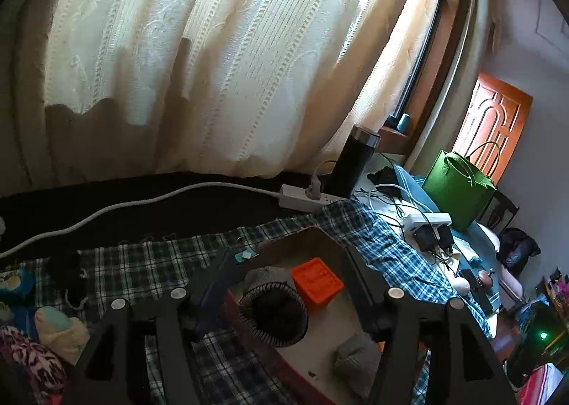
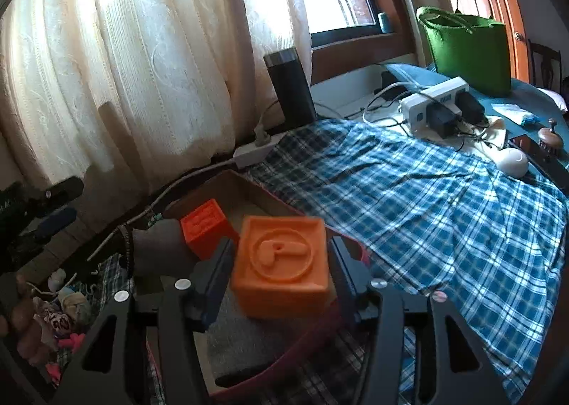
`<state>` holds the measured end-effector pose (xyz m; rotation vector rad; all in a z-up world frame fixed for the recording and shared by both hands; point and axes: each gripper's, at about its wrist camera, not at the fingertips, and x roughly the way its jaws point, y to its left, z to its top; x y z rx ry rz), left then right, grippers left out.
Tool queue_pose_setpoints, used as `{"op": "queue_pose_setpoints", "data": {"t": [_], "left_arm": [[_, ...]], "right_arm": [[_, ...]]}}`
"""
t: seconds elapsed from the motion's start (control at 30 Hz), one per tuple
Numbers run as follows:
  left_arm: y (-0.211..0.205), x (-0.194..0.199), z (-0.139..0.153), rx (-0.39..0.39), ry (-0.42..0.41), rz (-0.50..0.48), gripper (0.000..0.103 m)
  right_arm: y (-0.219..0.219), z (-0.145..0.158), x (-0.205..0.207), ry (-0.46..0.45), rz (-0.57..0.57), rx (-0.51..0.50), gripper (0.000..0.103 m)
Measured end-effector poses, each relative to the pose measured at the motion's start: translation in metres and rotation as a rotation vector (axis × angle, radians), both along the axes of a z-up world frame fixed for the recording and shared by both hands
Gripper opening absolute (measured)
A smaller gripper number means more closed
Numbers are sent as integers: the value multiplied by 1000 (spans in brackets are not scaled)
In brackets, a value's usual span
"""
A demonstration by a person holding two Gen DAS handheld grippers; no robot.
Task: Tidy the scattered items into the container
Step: 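Carry the P block and grey hat into the box and release both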
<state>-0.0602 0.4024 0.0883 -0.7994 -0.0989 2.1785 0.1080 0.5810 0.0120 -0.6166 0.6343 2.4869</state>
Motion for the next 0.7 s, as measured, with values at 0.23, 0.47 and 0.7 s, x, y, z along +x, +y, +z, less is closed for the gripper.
{"op": "queue_pose_setpoints", "data": {"t": [0.23, 0.47, 0.7], "left_arm": [[-14, 6, -1, -18, -24, 12, 64], [-43, 10, 0, -33, -44, 53, 64], [-97, 15, -2, -72, -33, 136, 78]], "right_arm": [[-9, 10, 5, 26, 9, 36, 59], [-21, 12, 4, 29, 46, 36, 59], [-37, 14, 2, 35, 83, 45, 65]]}}
